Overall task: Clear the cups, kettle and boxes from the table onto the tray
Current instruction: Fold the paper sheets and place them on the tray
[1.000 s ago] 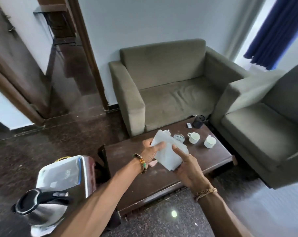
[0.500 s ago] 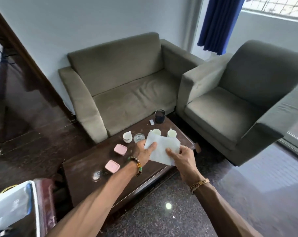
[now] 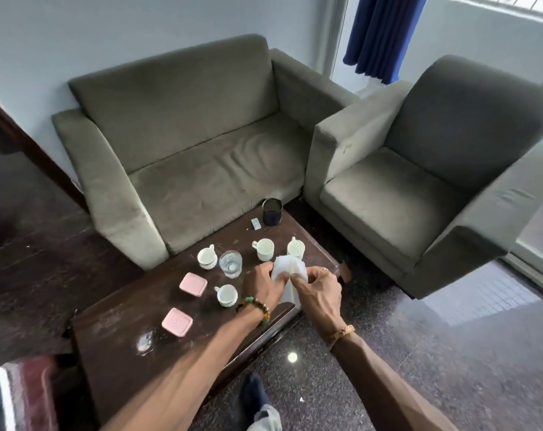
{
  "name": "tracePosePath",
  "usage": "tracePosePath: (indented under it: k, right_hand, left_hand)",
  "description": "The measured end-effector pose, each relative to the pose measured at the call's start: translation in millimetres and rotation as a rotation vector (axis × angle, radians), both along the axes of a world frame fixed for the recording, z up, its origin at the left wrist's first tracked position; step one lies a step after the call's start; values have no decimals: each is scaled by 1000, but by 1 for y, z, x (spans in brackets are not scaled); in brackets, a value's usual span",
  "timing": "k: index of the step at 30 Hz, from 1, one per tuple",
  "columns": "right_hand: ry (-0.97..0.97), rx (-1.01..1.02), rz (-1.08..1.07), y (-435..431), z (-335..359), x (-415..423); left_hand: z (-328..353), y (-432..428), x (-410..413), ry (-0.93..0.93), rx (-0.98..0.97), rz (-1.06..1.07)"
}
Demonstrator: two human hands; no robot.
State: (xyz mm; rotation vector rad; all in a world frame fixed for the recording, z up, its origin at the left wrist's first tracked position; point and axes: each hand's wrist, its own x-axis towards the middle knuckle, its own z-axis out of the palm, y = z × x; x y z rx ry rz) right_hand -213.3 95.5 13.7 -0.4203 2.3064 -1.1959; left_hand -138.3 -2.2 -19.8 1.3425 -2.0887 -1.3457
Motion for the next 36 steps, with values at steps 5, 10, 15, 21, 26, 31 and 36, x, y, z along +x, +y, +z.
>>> tracePosePath:
  k: [5,10,15,21,26,31,36]
  right_hand:
    - [51,31,49,-41,2,-32]
    - [114,62,7,-81,1,-58]
    - [112,141,108,-113,-8,-82]
    - [57,259,242,-152,-32,-117]
    - [98,280,376,-185,-67,-160]
    - [89,252,467,-228,-110,-217]
    - [81,229,509,-275,-158,-268]
  left_hand:
    - [-3,-36,-33,11,1,-22]
    - [-1,-80,-53,-27,16,-43]
    - [-8,-112,-70,-63,-17,-62]
    - [-32,-140,-93,-333,-76,-63]
    - [-73,-164,-132,-373,39,34]
    - [-117,-196,-181,-357,173,146]
    - [-159,-239,-230,-235,349,254]
